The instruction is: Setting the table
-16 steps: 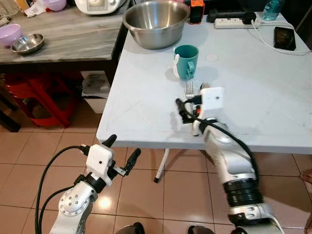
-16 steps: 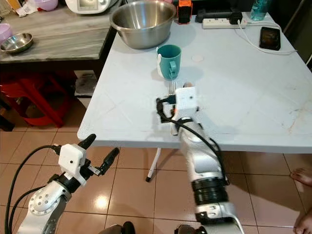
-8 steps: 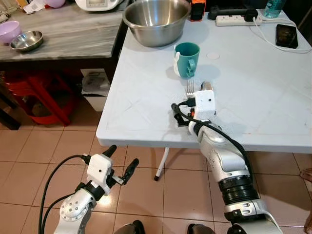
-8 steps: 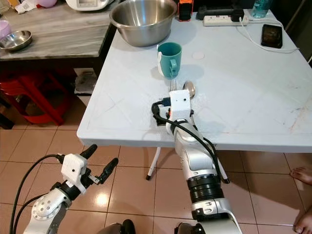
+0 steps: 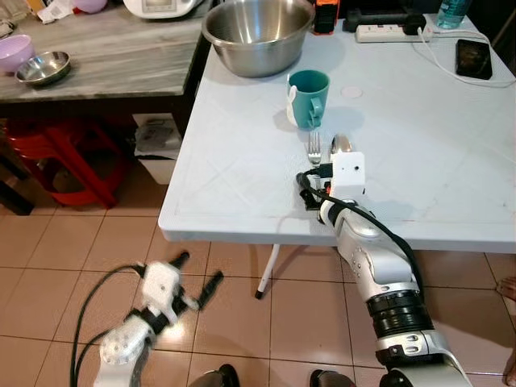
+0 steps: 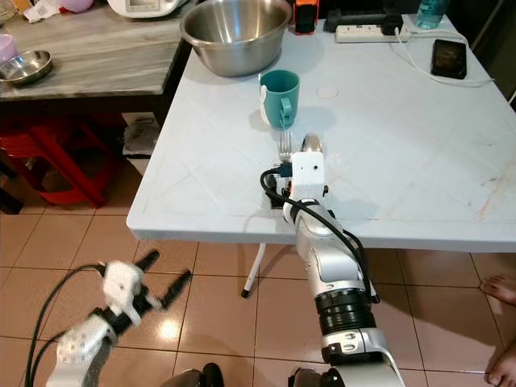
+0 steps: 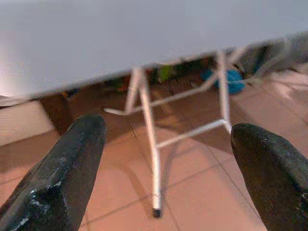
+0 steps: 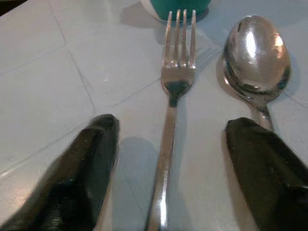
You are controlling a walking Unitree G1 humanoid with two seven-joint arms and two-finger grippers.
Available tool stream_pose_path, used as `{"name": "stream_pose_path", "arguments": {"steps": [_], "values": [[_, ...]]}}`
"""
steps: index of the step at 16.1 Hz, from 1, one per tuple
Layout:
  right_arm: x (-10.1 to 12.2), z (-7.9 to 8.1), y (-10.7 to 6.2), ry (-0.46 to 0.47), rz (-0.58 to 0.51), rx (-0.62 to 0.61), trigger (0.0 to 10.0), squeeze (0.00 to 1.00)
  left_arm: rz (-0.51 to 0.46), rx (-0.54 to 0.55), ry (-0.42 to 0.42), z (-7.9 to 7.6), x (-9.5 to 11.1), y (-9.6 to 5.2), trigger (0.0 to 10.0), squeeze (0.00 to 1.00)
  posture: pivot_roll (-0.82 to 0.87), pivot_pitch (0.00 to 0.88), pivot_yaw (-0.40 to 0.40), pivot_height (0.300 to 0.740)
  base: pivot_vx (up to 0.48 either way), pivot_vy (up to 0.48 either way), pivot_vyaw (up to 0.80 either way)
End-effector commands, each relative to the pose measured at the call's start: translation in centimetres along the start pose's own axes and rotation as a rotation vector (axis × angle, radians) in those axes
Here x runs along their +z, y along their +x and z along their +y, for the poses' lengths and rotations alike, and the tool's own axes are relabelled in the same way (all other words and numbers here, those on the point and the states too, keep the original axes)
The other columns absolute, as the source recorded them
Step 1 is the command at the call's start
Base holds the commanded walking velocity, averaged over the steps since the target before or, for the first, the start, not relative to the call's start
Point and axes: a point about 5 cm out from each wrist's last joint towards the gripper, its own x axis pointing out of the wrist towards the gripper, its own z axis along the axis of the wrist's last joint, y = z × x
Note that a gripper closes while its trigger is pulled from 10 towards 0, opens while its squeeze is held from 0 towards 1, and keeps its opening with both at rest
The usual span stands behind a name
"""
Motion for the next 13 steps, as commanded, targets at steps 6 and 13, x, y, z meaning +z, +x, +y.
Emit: {"name": "stream_pose_path", "arguments": {"steps": [6,13], "values": [[-2.1,0.1,-0.1,0.011,0.085,0.012,6.5,0.0,0.08,0.287,0.145,6.0,0.6,-1.9,10.0,0.0,-0.08,0.186,0.086,0.74,0.0,0.0,0.0],[-2.5,-0.3,-0.3,0.003,0.091,0.001,10.0,0.0,-0.315,0.326,0.235,6.7,13.0,2.6,10.0,0.0,-0.09,0.174,0.086,0.74,0.0,0.0,0.0]]}}
